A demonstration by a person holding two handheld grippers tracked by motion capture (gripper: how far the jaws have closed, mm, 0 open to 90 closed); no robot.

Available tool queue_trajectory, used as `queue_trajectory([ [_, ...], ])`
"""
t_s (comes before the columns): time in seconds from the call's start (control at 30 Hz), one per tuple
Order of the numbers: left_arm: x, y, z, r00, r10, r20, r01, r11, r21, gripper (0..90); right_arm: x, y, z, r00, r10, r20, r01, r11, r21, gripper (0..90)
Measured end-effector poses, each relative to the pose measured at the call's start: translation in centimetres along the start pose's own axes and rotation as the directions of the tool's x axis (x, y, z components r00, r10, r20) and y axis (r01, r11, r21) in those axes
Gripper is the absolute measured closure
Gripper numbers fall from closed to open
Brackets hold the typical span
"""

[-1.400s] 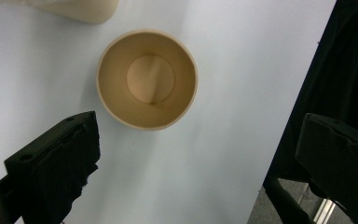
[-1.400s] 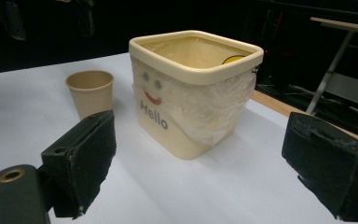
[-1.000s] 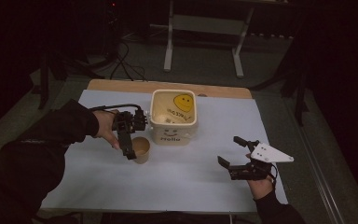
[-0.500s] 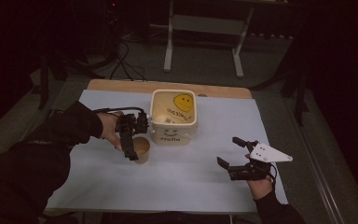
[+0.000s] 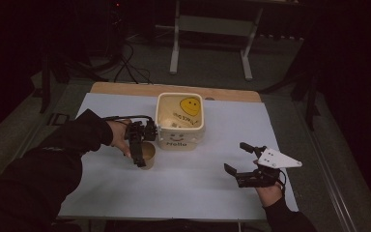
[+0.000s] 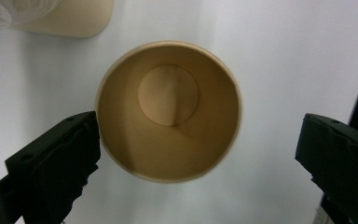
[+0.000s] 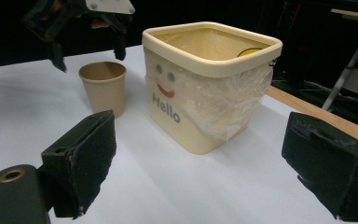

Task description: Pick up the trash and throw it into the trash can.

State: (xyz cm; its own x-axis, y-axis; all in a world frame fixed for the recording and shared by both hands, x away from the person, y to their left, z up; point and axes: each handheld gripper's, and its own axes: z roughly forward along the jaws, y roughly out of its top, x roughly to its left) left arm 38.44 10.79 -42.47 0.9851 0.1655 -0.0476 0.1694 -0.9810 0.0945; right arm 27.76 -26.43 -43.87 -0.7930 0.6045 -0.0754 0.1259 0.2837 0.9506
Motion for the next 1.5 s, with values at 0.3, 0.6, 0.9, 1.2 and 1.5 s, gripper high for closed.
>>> queue_trajectory([
  [0.3,0.6,0.0,1.1,0.9998,0.009,-0.015,-0.009,0.9999,0.014,1.0,0.0,0.0,0.1,1.0,0.001,-0.006,-0.001,1.0,0.006,9.9],
  [0.6,0.7,0.3,2.0,0.9989,0.035,-0.03,-0.035,0.9991,0.024,8.6,-0.1,-0.1,0.1,1.0,0.005,-0.005,-0.005,1.0,0.011,9.9],
  [0.9,0.8,0.1,2.0,0.9981,0.057,-0.025,-0.057,0.9984,0.001,20.9,-0.1,-0.1,0.1,1.0,0.006,-0.004,-0.006,1.0,0.013,9.9],
  [1.2,0.5,-0.1,1.3,0.9978,0.065,-0.011,-0.065,0.9979,-0.004,23.3,-0.1,-0.1,0.1,1.0,0.005,-0.003,-0.005,1.0,0.012,9.9],
  [1.5,0.6,-0.5,-0.2,0.9994,0.034,0.006,-0.034,0.9992,-0.021,23.8,-0.1,-0.2,0.1,1.0,0.006,-0.001,-0.006,1.0,0.01,9.9],
])
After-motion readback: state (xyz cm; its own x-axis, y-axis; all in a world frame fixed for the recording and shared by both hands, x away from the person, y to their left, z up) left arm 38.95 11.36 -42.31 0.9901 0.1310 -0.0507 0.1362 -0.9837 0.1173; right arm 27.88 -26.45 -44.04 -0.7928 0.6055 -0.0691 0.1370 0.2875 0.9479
